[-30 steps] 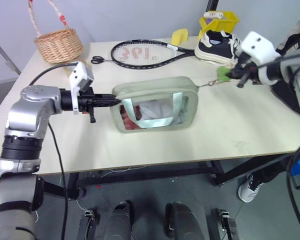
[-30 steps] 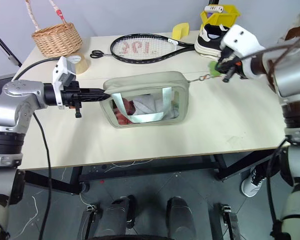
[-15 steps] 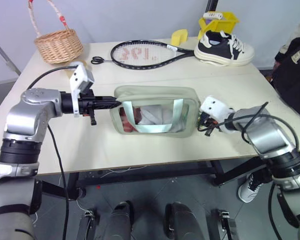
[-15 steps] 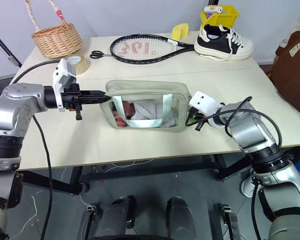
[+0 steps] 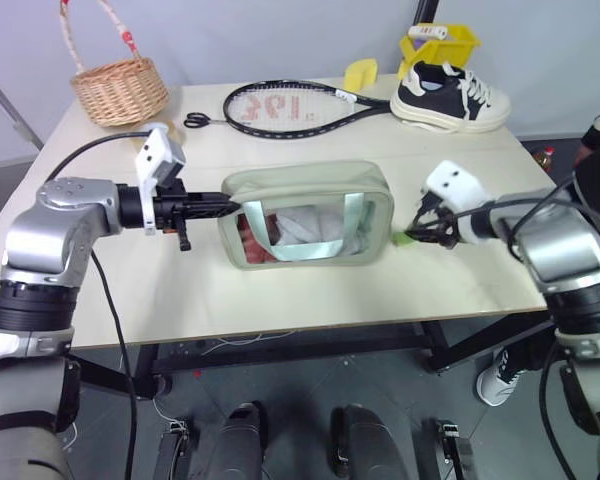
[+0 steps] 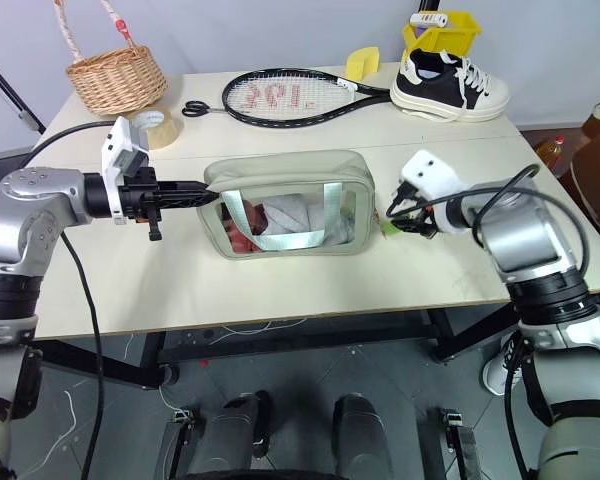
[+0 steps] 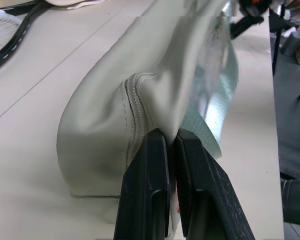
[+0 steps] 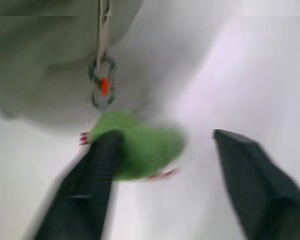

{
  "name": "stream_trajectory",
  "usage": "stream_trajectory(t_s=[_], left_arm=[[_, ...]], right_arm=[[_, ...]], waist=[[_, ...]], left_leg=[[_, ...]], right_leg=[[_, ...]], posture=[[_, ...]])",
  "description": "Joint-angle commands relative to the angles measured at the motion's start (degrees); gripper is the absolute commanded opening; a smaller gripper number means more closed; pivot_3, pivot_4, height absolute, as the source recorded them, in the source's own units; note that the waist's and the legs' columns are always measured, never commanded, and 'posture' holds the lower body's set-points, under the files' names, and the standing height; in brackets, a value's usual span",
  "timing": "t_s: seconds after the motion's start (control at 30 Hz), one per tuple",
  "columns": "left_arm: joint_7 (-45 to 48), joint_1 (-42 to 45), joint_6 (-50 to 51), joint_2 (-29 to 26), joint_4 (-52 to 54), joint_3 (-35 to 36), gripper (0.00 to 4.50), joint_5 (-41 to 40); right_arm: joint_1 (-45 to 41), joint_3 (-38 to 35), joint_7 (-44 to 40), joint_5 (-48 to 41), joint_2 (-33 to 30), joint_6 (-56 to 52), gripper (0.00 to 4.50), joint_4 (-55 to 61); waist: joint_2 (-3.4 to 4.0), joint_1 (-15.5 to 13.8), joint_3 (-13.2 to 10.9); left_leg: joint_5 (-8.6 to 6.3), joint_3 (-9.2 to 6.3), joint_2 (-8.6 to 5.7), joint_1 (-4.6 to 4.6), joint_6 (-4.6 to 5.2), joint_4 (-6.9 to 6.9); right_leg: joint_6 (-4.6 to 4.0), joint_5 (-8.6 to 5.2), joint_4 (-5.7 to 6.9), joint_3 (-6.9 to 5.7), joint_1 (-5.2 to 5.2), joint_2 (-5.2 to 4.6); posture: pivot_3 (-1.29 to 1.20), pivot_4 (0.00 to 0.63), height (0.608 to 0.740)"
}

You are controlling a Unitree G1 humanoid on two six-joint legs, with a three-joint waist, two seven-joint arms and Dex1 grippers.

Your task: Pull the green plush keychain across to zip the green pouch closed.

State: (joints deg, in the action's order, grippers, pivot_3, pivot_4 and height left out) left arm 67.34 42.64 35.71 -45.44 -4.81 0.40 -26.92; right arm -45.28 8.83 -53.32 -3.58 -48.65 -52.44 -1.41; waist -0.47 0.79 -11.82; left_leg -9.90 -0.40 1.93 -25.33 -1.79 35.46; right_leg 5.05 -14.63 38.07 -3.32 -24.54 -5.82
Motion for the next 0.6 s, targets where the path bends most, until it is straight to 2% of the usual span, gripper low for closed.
stream_trajectory(t_s=[0.03,0.1,0.17,0.2,0.43,0.6], left_arm=[[0.3,-0.9,0.2,-1.4,3.8,2.5,0.00,-1.5],[0.6,-1.1,1.0,-1.6,4.4,3.0,0.00,-2.3],[0.6,-0.3,2.6,-1.8,4.2,3.7,0.78,-3.5],[1.6,-0.1,2.5,-2.3,4.1,3.9,1.03,-3.9],[9.2,2.6,1.9,-8.3,-1.1,6.5,4.46,-6.4],[13.2,-0.2,3.3,-13.8,1.0,8.8,4.46,-8.1]], right_arm=[[-2.9,-6.9,-7.2,-8.2,-4.0,-2.9,4.41,5.2],[-3.2,-8.5,-9.9,-11.4,-5.5,-2.9,4.41,5.9],[-3.8,-9.2,-11.2,-13.4,-5.9,-2.7,4.49,5.5],[-3.9,-9.2,-11.7,-14.0,-6.1,-2.3,4.49,5.4],[-6.0,-10.9,-13.2,-18.3,-6.7,-1.9,4.49,5.1],[-3.5,-15.1,-16.2,-23.4,-8.6,0.8,4.49,9.4]], waist=[[0.01,0.0,0.0],[0.01,-0.1,0.0],[0.00,-0.1,0.0],[0.00,0.0,0.0],[0.00,0.1,0.0],[0.00,-0.1,0.0]], left_leg=[[0.00,0.00,0.00,0.00,0.01,0.00],[-0.01,0.00,0.00,-0.01,0.02,-0.01],[-0.01,0.00,0.00,0.00,0.02,0.00],[-0.01,0.00,0.00,0.00,0.02,0.00],[-0.01,0.00,0.00,-0.01,0.02,0.01],[-0.02,0.00,0.00,-0.03,0.02,-0.01]], right_leg=[[0.00,0.00,-0.01,0.00,0.00,0.00],[0.00,0.00,-0.04,0.00,0.00,0.00],[0.00,0.00,-0.04,0.00,0.01,0.00],[0.00,0.00,-0.04,0.00,0.01,0.00],[-0.01,0.00,-0.04,0.00,-0.01,0.00],[-0.01,0.00,-0.08,0.00,-0.01,-0.01]], posture=[[0.00,0.150,0.738],[0.00,0.150,0.738],[0.00,0.150,0.738],[0.00,0.150,0.738],[0.00,0.150,0.738],[0.00,0.150,0.738]])
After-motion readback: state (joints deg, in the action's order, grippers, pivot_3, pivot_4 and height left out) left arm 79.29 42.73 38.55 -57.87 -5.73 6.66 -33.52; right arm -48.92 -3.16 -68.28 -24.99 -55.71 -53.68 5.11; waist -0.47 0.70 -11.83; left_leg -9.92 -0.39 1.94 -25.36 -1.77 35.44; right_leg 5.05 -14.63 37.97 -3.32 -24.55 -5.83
